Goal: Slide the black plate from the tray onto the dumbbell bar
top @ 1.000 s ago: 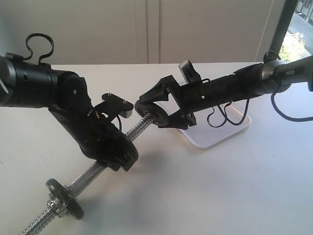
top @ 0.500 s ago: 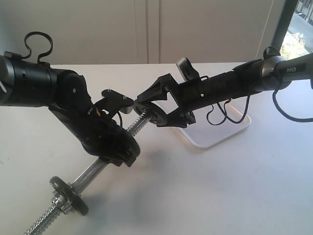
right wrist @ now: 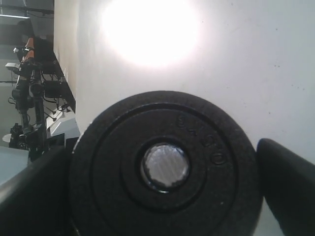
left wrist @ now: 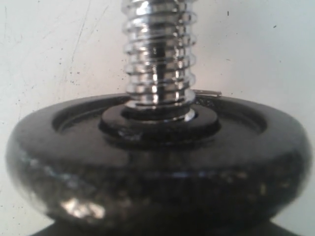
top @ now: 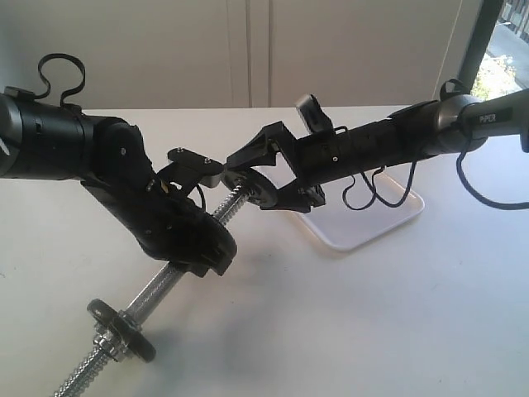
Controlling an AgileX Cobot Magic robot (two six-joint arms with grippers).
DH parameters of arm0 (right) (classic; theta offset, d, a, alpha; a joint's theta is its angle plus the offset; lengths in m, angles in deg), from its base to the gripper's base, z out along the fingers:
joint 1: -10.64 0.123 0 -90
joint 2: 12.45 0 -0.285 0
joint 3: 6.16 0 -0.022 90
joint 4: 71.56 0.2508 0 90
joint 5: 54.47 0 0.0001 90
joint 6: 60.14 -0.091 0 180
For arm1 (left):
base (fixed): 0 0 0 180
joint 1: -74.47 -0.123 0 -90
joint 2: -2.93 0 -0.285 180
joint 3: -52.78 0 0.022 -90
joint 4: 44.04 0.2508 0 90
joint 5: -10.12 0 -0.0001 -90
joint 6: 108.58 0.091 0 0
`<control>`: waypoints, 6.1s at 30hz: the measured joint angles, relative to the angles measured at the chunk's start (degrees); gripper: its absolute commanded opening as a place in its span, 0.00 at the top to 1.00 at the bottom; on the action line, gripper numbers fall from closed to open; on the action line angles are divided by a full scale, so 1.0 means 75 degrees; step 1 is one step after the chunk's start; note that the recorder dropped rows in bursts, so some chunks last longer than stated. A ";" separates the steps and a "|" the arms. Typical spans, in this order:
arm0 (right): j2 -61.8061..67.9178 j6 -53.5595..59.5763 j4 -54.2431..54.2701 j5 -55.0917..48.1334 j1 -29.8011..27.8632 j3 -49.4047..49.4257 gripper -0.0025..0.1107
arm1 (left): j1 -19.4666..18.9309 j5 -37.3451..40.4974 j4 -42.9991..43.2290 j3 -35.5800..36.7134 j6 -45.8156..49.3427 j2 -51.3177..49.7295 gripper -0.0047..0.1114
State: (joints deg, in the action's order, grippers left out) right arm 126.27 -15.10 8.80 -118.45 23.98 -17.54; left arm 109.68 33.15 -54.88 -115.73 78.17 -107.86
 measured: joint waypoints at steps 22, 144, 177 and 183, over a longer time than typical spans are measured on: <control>-0.0018 0.0241 0.0552 0.0563 0.0362 0.0162 0.98 | -0.0077 0.0097 -0.0016 0.0049 -0.0263 0.0025 0.96; -0.0166 0.0418 0.0743 -0.0728 -0.1148 0.0789 0.05 | 0.0008 -0.0925 -0.0313 -0.0130 -0.0045 -0.0232 0.36; -0.0822 0.0880 0.0717 -0.0729 -0.1148 0.0789 0.97 | 0.0008 -0.0279 -0.0041 -0.0130 -0.0058 0.0373 0.96; -0.1386 0.0880 0.0248 -0.0729 -0.1148 0.0789 0.97 | 0.0008 -0.0070 -0.0030 -0.0130 -0.0058 0.0561 0.96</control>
State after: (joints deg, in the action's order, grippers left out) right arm 115.88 -8.50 10.66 -123.92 15.37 -11.62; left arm 109.74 32.62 -55.10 -116.70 77.74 -103.64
